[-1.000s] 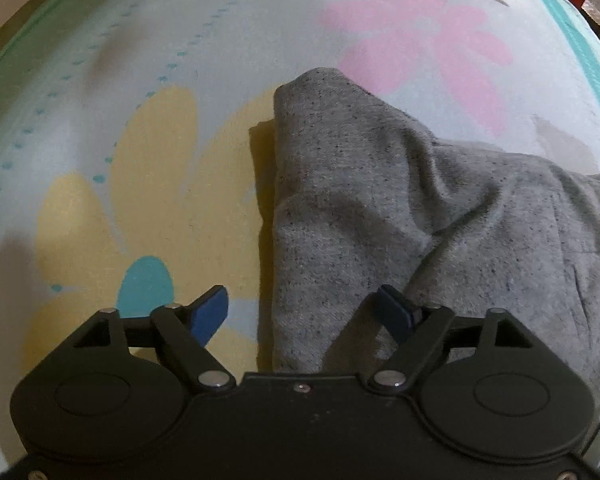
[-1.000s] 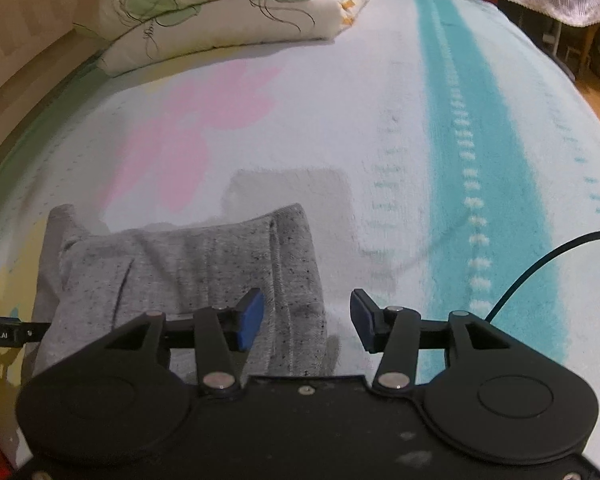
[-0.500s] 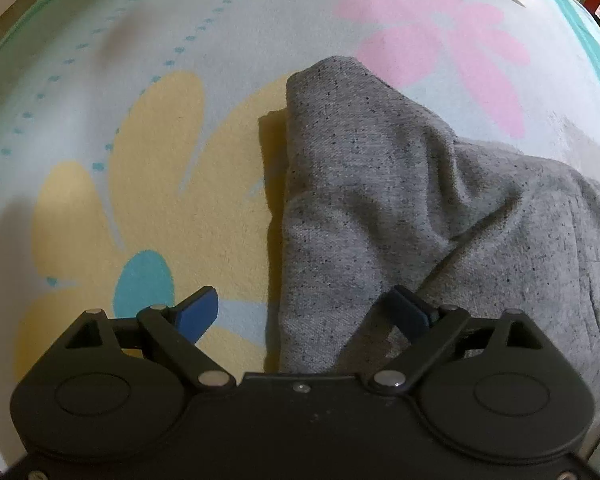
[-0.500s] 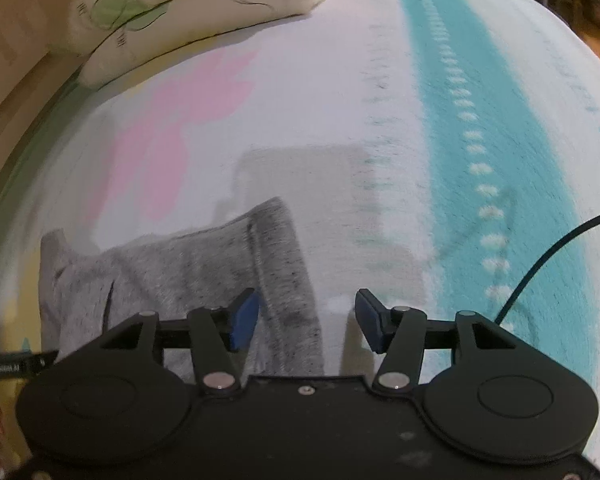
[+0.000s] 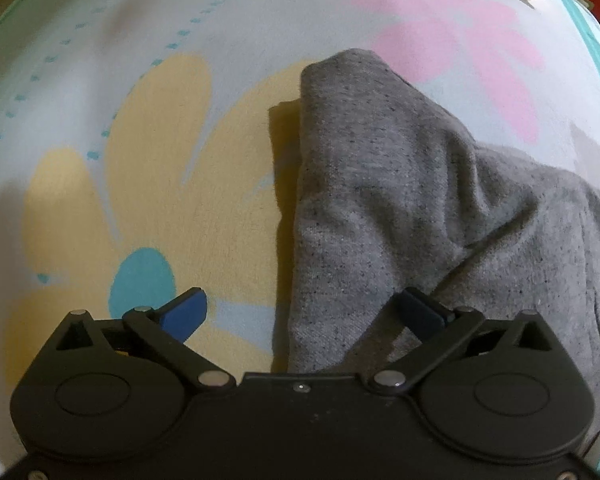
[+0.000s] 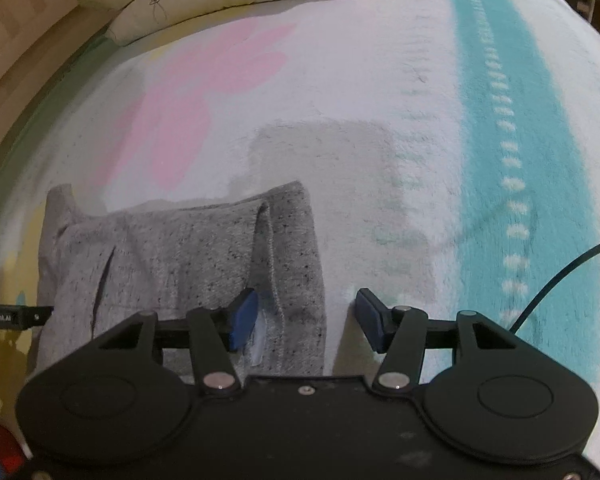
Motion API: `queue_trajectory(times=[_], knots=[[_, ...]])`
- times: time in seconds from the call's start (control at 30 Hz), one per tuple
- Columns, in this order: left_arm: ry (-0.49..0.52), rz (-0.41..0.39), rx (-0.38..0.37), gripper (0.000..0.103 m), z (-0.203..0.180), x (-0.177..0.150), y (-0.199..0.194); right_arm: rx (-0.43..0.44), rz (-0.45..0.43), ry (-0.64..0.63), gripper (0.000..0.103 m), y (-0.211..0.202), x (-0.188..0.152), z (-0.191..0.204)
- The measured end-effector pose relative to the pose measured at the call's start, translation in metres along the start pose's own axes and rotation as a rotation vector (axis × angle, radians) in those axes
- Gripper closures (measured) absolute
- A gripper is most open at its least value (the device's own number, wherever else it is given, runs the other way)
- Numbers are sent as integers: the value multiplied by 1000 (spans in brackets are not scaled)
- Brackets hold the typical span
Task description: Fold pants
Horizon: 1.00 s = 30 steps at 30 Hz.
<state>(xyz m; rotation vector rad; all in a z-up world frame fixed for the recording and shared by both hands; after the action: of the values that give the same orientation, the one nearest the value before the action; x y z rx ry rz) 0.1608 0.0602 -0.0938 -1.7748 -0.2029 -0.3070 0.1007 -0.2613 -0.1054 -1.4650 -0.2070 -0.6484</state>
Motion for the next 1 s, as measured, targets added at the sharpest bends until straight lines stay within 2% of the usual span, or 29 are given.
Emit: queue_trajectory(times=[0.1,0.17,0.2,0.23,0.27,0.3,0.33,0.4,0.53,0.73,1.0], knots=[[12,-7,7,0,-2,2,6,-4,-15,-30,42,1,-2,6],[40,-19,9,1,-6,4,8,17,-29,-81,45,2,-6,15],[40,-21,-13,4,-7,5,8,43,-29,-94,62,1,-7,17],[34,-27,-49,13,-6,7,6,67,-26,-96,72,0,-6,19],[31,-37,-80,21,-6,8,4,77,-30,-97,77,-2,-6,19],[45,-63,-118,50,-6,8,-1,86,-34,-102,86,-4,-6,20],[63,-75,-149,81,-9,8,-5,87,-47,-113,89,-6,-7,22],[97,-87,-142,88,-13,6,-8,69,-80,-155,90,-12,-12,30],[155,-114,-128,91,-19,0,-12,38,-127,-196,91,-19,-17,38],[106,-140,-174,93,-17,3,-20,74,-157,-148,92,-25,-17,31],[137,-188,-180,93,-16,-1,-44,82,-180,-129,92,-31,-17,30]])
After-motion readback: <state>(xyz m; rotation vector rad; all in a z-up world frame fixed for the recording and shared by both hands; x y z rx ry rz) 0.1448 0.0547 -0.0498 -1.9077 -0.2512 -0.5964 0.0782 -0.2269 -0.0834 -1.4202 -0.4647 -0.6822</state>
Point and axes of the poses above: each gripper's, at about its wrist camera, not at the fingertips, and y roughly the way its jaws point, z to its left, x to its top, the point moved 2 cm from there along y, roughly the way its jaws point, and after that the axes turned 7 degrees about -x, right-handed, at the moved point
